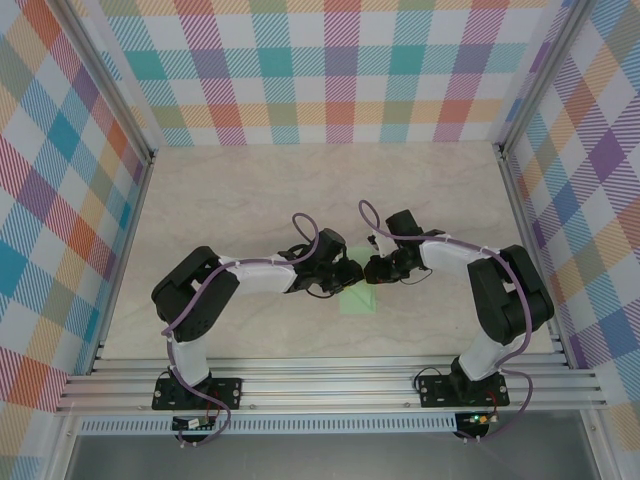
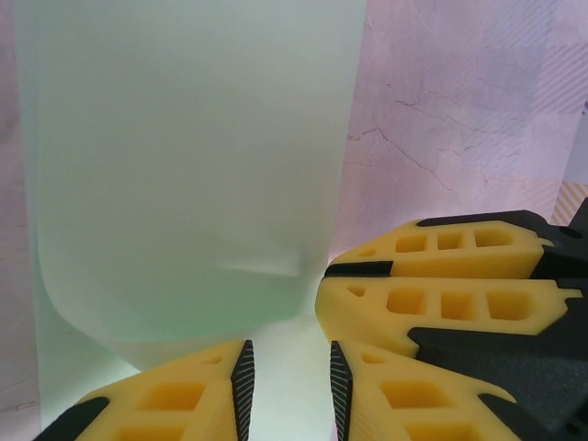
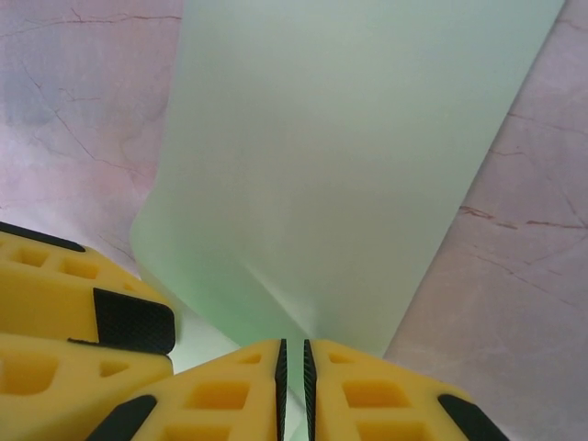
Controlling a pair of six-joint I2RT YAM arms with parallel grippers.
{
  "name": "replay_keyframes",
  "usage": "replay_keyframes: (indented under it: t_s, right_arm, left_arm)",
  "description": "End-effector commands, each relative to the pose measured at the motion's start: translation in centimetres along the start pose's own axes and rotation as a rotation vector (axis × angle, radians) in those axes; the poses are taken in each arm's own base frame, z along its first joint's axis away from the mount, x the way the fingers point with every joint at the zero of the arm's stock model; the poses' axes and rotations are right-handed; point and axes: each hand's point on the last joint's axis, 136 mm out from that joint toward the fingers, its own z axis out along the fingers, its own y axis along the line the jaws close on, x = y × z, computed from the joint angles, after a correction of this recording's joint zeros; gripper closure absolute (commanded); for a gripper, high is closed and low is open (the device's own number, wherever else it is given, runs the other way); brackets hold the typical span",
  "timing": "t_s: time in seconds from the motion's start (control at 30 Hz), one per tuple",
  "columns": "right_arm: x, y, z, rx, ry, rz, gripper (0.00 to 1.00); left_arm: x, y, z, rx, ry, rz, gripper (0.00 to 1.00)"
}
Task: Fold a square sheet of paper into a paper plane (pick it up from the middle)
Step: Fold the triangle a second time at the center of the table.
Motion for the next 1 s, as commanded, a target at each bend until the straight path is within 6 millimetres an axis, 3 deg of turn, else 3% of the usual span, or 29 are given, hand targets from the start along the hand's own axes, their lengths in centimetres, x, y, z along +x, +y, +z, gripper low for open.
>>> replay_keyframes:
  t_s: [0.0,0.27,0.43,0.67,0.77,0.97]
  right_arm:
    - [-0.6,0.1,-0.2,-0.01,-0.003,0.0,0.85]
    - [-0.9,0.2,-0.2,-0.022,0.004,0.003,0.89]
    - [-0.9,1.6,-2.0,-0.074,-0.035,0.028,0.76]
    - [-0.1,1.7,-4.4,-0.137,-0.093,0.135,0.62]
    - [0.9,3.0,-4.2,-0.23,-0.069,0.143,0.55]
    - [2.2,3.2,-3.2,-0.28,-0.031,0.168,0.52]
  left_arm:
    - [0.3,-1.8,-0.9,0.045,-0.007,0.026,0.69]
    - [0.3,-1.1,-0.6,0.023,-0.013,0.02,0.7]
    - [0.2,-1.0,-0.6,0.019,-0.02,0.018,0.7]
    - [0.0,-1.1,-0.6,0.02,-0.023,0.014,0.7]
    - [0.0,-1.1,-0.6,0.017,-0.025,0.015,0.7]
    - [0.0,-1.1,-0.7,0.019,-0.027,0.016,0.7]
